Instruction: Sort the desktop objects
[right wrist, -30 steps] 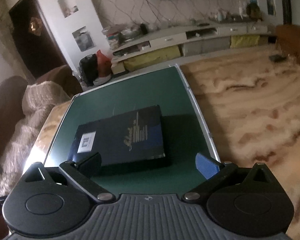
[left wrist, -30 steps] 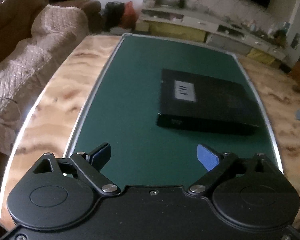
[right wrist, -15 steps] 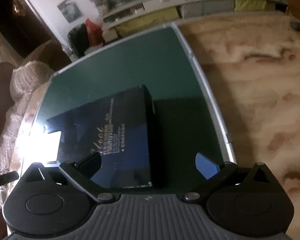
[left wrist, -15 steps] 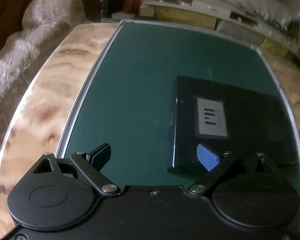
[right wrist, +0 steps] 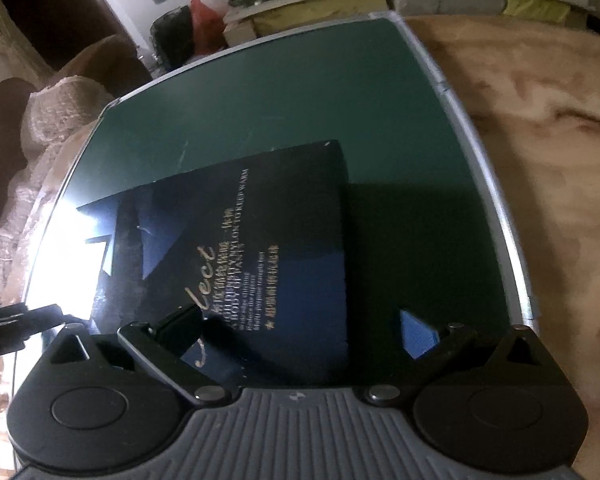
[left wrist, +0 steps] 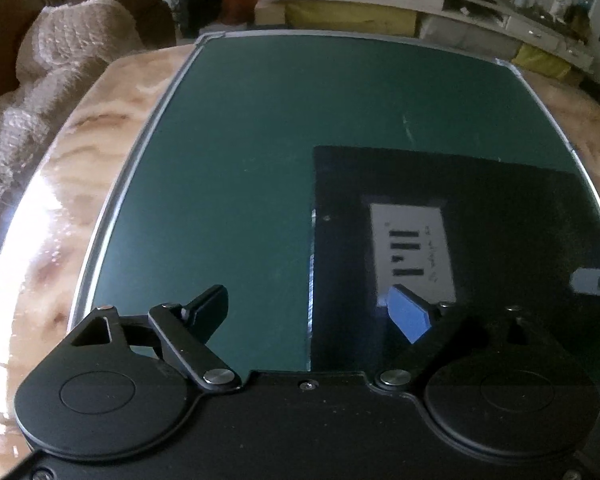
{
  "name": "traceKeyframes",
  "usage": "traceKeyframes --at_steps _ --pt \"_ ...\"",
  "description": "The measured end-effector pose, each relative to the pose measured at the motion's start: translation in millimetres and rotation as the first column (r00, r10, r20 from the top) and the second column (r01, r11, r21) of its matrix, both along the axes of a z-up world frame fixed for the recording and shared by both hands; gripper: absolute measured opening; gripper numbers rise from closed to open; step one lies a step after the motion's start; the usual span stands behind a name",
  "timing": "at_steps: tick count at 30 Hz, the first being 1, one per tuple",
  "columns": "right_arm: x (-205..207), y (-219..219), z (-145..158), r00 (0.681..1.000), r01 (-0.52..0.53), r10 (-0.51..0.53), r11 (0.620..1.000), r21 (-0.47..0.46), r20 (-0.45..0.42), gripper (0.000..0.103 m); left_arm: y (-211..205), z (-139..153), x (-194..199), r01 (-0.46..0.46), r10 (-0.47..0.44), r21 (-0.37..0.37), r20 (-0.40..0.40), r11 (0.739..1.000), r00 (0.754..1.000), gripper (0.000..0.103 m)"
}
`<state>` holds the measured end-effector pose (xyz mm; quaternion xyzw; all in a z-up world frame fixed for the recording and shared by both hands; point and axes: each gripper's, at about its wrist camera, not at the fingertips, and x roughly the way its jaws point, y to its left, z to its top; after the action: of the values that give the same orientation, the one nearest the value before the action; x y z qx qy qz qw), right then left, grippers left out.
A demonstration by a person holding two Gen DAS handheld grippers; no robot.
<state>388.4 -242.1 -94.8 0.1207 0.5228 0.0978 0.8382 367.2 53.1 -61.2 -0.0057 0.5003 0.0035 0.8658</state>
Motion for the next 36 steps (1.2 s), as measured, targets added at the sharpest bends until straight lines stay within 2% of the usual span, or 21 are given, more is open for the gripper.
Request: traceKeyframes --at_steps 2,4,5,8,12,17,18,19,20,21,25,28,29,30,31,32,33,34,36 --pt "1 5 -2 1.0 -0.03 0.03 0.999 0.014 0.005 0.103 -3 0 1 0.022 -0.022 -0.028 0.004 0.999 1.0 0.074" --pt "0 14 -1 0.997 -0.065 0.065 0.998 -0.008 0.036 0.103 -9 1 1 0.054 -0.053 -0.045 0.012 0.998 0.999 0.056" --pt "-1 17 -1 0.996 -0.072 0.073 0.997 -0.024 0.051 0.103 -11 2 1 0.064 -0.063 -0.046 0.014 0.997 0.998 0.052" --pt "-4 20 1 0.993 -0.083 0.087 0.995 -0.048 0.079 0.103 -14 2 1 0.071 -0.071 -0.045 0.011 0.996 0.997 0.052" --pt "-4 19 6 0.992 -0.084 0.089 0.995 -0.054 0.094 0.097 -12 2 0 0.062 -0.061 -0.044 0.019 0.997 0.998 0.046" --pt "-3 18 9 0.99 -0.088 0.096 0.993 -0.074 0.103 0.092 -10 7 0 0.053 -0.052 -0.031 0.024 0.998 0.998 0.028" --pt "-4 19 11 0.989 -0.091 0.099 0.993 -0.079 0.108 0.091 -9 9 -1 0.061 -0.06 -0.037 0.025 0.997 0.998 0.014" --pt "-5 19 13 0.988 -0.098 0.106 0.993 -0.07 0.114 0.085 -9 10 -1 0.07 -0.068 -0.049 0.025 0.996 0.997 0.0" --pt "-6 18 16 0.985 -0.114 0.118 0.993 -0.041 0.123 0.058 -9 13 -1 0.087 -0.086 -0.1 0.016 0.991 0.996 0.0" --pt "-8 20 20 0.983 -0.127 0.13 0.992 -0.028 0.133 0.026 -12 17 -3 0.099 -0.097 -0.093 0.029 0.991 0.995 0.0" --pt "-15 33 43 0.97 -0.143 0.158 0.986 -0.088 0.186 0.026 -20 31 -7 0.106 -0.105 -0.022 0.059 0.994 0.993 0.0" --pt "-15 19 57 0.969 -0.087 0.096 0.995 -0.048 0.228 0.03 -1 47 -8 0.078 -0.074 -0.044 0.101 0.996 0.992 0.0" --pt "-13 12 60 0.97 -0.053 0.057 0.998 -0.026 0.234 0.052 8 51 -6 0.056 -0.051 -0.04 0.116 0.998 0.992 0.001" --pt "-11 7 62 0.972 -0.025 0.024 1.0 -0.001 0.233 0.09 20 53 -3 0.019 -0.015 -0.028 0.127 0.999 0.992 0.008" --pt "-8 2 62 0.974 -0.007 0.002 1.0 0.023 0.225 0.103 32 54 -1 -0.019 0.021 -0.017 0.137 1.0 0.99 0.035" --pt "-5 -1 61 0.976 0.002 -0.011 0.999 0.042 0.216 0.103 42 51 1 -0.051 0.053 -0.018 0.139 0.999 0.989 0.055" --pt "-2 -2 58 0.979 0.002 -0.014 0.998 0.059 0.201 0.103 53 48 2 -0.084 0.085 -0.018 0.142 0.996 0.986 0.081" --pt "2 -1 54 0.984 0.0 -0.014 0.997 0.078 0.178 0.103 60 45 2 -0.113 0.112 -0.004 0.152 0.994 0.982 0.09" --pt "8 5 42 0.992 -0.015 0.003 0.996 0.091 0.13 0.103 71 34 5 -0.144 0.143 0.003 0.135 0.99 0.98 0.09"
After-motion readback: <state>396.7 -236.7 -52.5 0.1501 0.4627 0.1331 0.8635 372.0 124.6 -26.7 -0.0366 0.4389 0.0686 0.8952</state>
